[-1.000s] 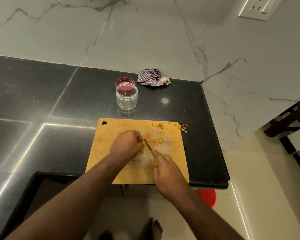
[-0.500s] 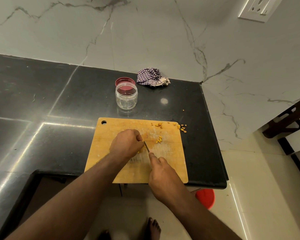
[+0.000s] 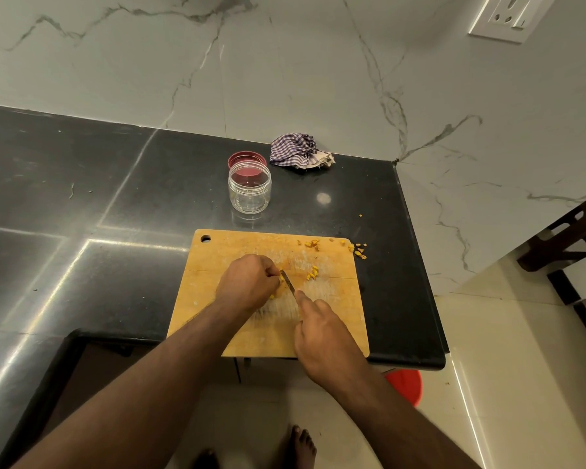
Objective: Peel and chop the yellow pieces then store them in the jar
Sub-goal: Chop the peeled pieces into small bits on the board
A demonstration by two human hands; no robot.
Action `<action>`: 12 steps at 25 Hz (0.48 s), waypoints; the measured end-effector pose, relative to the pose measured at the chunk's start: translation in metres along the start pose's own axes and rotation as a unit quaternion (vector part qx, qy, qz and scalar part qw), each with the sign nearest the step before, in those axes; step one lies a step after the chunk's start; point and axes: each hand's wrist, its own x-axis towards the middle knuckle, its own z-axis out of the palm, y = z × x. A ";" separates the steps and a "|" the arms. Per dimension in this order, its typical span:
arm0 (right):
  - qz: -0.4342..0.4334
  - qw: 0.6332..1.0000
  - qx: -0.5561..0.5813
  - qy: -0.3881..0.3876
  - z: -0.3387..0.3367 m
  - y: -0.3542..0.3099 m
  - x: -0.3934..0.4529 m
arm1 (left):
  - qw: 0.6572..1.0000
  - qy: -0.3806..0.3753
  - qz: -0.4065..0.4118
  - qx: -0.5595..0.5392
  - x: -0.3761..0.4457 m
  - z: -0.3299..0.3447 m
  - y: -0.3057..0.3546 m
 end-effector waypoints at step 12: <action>0.000 1.000 -0.008 -0.017 0.004 0.004 -0.014 | 1.000 -0.012 -0.013 -0.008 0.004 0.000 -0.001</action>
